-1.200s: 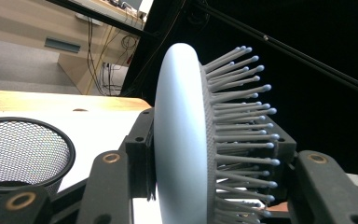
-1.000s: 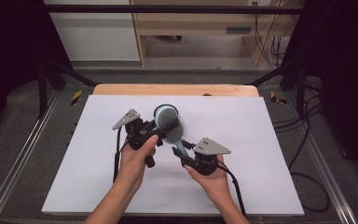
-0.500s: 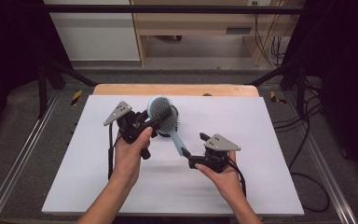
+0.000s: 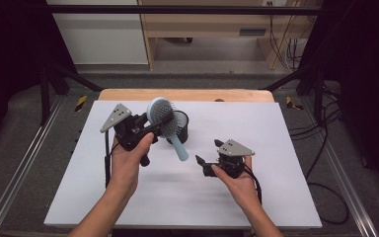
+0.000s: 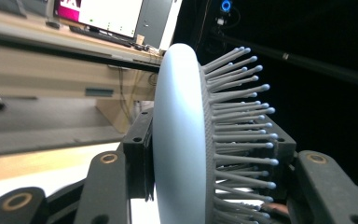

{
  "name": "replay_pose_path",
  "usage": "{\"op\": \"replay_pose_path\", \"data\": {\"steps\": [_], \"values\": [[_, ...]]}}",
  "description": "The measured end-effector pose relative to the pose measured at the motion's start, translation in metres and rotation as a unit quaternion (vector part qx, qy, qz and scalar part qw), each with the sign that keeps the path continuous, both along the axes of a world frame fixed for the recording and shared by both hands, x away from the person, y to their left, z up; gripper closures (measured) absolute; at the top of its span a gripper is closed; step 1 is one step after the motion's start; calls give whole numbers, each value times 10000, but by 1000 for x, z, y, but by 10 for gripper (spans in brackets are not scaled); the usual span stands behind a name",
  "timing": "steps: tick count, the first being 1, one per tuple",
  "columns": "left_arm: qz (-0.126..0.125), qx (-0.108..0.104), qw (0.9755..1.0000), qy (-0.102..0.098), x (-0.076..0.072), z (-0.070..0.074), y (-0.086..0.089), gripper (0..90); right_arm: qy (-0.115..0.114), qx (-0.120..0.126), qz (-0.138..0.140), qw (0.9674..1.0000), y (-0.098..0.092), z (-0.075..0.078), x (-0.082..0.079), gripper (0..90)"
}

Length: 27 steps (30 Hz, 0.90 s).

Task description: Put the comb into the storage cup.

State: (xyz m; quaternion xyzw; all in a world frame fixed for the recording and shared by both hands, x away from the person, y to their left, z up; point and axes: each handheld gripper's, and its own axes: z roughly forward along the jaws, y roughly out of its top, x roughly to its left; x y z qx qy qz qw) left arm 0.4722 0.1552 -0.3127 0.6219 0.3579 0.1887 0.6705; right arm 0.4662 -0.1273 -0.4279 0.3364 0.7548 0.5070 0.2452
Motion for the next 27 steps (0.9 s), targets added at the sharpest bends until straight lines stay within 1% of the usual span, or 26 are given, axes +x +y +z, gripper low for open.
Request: {"op": "replay_pose_path", "data": {"steps": [1, 5, 9, 10, 11, 12, 13, 14, 15, 16, 17, 19, 20, 21, 23, 25, 26, 27], "values": [[-33, 0, 10000, 28, 0, 0, 1, 492, 52, -78, 33, 10000, -4, 0, 0, 145], [11, -52, 10000, 65, 0, 2, 3, 492, 106, -65, -6, 9999, -12, 2, -1, 147], [96, -82, 9999, 104, 5, 6, 6, 492, 147, -53, -104, 9998, -23, 4, -4, 120], [142, -155, 9997, 120, 7, 7, 7, 492, 147, -60, -140, 9998, -26, 3, -6, 119], [143, -248, 9995, 128, 9, 8, 8, 492, 129, -77, -212, 9997, -30, 3, -8, 119], [142, -305, 9994, 94, 11, 10, 10, 492, 106, -73, -283, 9995, -34, 3, -11, 118], [178, -349, 9992, 79, 13, 11, 11, 492, -12, -20, -479, 9989, -41, 2, -17, 118], [210, -388, 9990, 82, 15, 12, 11, 492, -12, -20, -479, 9989, -41, 2, -17, 118], [224, -449, 9987, 95, 17, 14, 12, 491, -110, -59, -613, 9980, -48, 0, -23, 115], [231, -458, 9987, 81, 19, 16, 12, 491, -110, -59, -613, 9980, -48, 0, -23, 115], [279, -425, 9987, 4, 20, 20, 12, 492, -141, -87, -675, 9976, -51, -1, -26, 112], [361, -317, 9987, -152, 22, 27, 12, 492, -118, -213, -829, 9963, -60, -3, -33, 105], [397, -301, 9986, -194, 23, 30, 13, 492, -170, -295, -921, 9952, -64, -5, -35, 93], [428, -334, 9983, -197, 24, 32, 13, 491, -164, -308, -993, 9945, -67, -6, -37, 89], [438, -436, 9979, -177, 28, 37, 14, 491, -213, -208, -1072, 9938, -75, -9, -40, 83], [496, -442, 9975, -226, 32, 43, 15, 491, -337, -78, -1142, 9929, -82, -14, -41, 83], [527, -456, 9973, -243, 35, 46, 16, 491, -377, 90, -1159, 9925, -86, -20, -41, 84], [549, -493, 9970, -248, 37, 48, 17, 491, -249, 213, -1054, 9939, -87, -23, -40, 85]]}}
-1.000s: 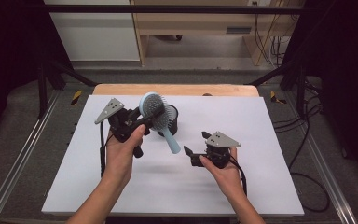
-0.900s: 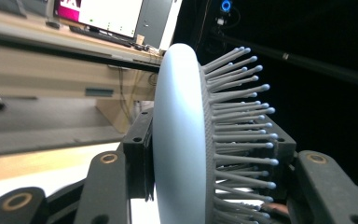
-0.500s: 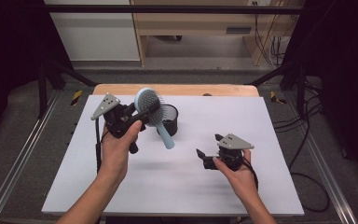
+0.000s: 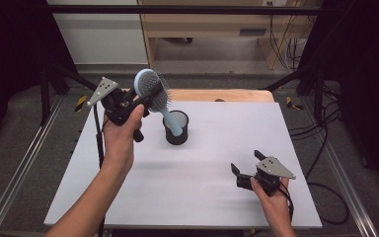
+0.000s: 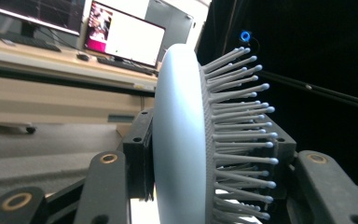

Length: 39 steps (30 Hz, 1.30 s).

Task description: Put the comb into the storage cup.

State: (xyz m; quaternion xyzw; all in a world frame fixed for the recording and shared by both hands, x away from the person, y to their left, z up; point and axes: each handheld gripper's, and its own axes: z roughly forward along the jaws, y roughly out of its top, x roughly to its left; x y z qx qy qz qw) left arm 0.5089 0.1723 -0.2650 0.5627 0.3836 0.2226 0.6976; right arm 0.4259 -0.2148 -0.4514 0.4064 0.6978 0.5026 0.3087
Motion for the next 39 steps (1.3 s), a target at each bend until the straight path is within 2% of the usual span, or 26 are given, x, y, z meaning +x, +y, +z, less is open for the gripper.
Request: {"op": "replay_pose_path", "data": {"steps": [1, 2, 4, 7, 9, 12, 14, 19, 24, 31, 39], "values": [[39, -88, 10000, -14, 3, 2, 2, 491, 43, -4, 106, 9999, 0, 0, 1, 85], [58, -154, 9999, 1, 6, 3, 3, 491, -105, -98, 223, 9996, 1, 3, 0, 89], [103, -224, 9997, 31, 12, 3, 6, 491, -101, -40, 251, 9996, 1, 4, 0, 89], [240, -68, 9997, 67, 20, 1, 7, 491, -126, 54, 289, 9995, 0, 5, -1, 88], [367, 223, 9990, 123, 28, -2, 4, 491, -130, 65, 308, 9994, 0, 5, -2, 84], [451, 451, 9979, 142, 34, -7, 0, 491, -95, 139, 359, 9992, -4, 6, -3, 65], [498, 450, 9976, 185, 39, -11, -2, 491, -84, 184, 418, 9989, -5, 5, -4, 57], [631, 262, 9969, 393, 53, -21, -8, 490, -73, 171, 477, 9987, -7, 4, -6, 58], [687, 476, 9958, 364, 63, -22, -17, 490, -66, 199, 516, 9984, -9, 4, -6, 55], [800, 563, 9946, 354, 74, -24, -24, 489, -54, 113, 596, 9981, -7, 2, -6, 54], [882, 649, 9935, 324, 78, -28, -22, 489, -23, 130, 576, 9983, -8, 2, -6, 54]]}}
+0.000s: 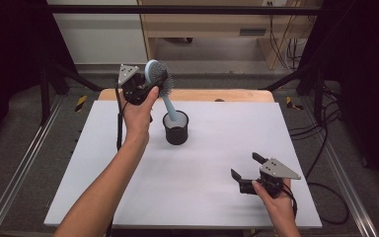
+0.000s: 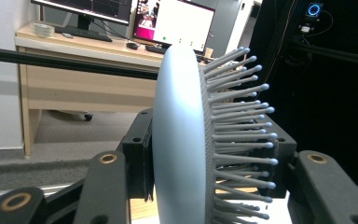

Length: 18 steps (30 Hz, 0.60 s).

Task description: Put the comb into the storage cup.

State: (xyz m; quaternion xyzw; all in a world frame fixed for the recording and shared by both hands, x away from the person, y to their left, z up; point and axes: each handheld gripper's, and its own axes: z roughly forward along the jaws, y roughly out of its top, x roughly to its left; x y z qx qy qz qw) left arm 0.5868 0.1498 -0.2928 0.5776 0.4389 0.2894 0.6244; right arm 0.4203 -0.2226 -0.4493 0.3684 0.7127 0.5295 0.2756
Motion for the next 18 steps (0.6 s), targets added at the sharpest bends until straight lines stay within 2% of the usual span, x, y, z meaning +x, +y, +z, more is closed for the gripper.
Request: {"op": "replay_pose_path", "data": {"steps": [5, 18], "values": [[3, 104, 9999, -48, 1, -2, 1, 488, -6, -30, 6, 10000, 1, 0, 0, 54], [-53, 184, 9998, -53, 2, -9, -7, 488, -9, -14, 1, 10000, 0, 0, 0, 53]]}}
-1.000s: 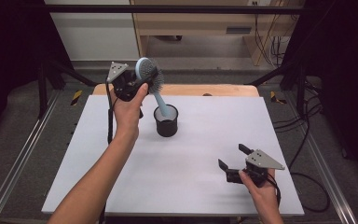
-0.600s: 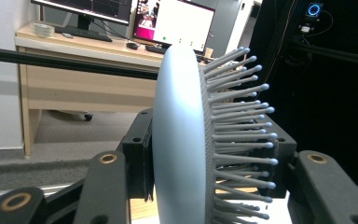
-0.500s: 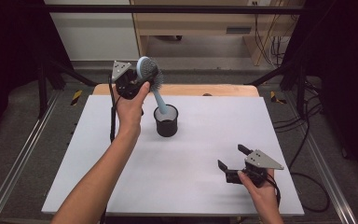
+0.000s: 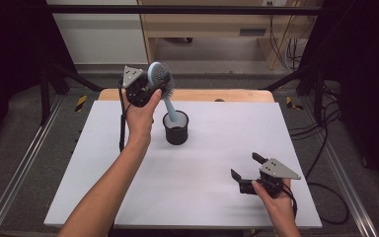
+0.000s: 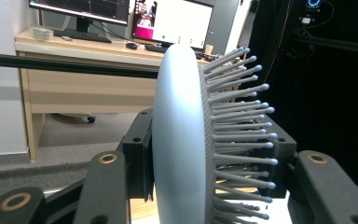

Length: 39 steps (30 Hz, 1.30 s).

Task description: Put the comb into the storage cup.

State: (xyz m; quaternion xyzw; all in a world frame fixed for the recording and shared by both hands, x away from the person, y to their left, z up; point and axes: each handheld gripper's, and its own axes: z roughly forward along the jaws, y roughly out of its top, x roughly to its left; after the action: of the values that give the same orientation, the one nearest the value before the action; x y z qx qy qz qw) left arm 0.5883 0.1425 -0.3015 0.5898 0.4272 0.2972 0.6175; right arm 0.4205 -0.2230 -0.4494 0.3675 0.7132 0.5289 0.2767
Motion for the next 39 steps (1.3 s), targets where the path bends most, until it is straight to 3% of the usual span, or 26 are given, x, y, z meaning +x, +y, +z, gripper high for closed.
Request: {"op": "replay_pose_path", "data": {"steps": [23, 39], "values": [[-31, 13, 9999, 160, 2, -24, -4, 488, 27, 74, 76, 9999, 1, 0, 0, 52], [-183, 42, 9995, 247, 3, -37, -21, 488, 33, 69, 86, 9999, 1, 0, 0, 51]]}}
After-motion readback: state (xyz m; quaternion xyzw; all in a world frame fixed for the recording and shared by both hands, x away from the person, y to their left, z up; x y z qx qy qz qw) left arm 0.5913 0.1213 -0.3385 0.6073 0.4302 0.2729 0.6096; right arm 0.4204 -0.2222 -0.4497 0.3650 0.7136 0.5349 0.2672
